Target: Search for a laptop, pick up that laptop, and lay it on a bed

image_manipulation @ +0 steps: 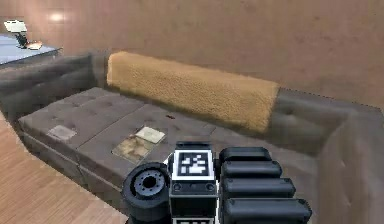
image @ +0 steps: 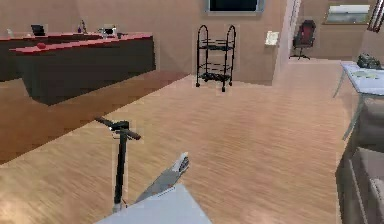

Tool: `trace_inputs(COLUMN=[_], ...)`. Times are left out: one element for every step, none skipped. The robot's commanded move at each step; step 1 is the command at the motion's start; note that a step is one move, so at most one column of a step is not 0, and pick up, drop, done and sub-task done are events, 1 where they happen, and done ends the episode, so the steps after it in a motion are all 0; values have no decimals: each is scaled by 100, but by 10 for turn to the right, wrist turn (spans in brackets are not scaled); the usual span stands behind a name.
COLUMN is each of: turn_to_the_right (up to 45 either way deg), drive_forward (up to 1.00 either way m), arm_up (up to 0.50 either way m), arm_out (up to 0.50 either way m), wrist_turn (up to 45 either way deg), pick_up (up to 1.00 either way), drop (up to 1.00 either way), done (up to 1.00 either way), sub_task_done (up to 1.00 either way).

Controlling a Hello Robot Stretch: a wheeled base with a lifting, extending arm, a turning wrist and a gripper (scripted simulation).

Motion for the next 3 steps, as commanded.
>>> trace_inputs(turn_to_the_right=[-450,-420,0], drive_forward=[0,0,65], arm_up=[0,0,0], arm_out=[0,0,0], wrist_turn=[0,0,0], pick_up=[0,0,0], drop=[0,0,0], done=[0,0,0], sub_task_done=[0,0,0])
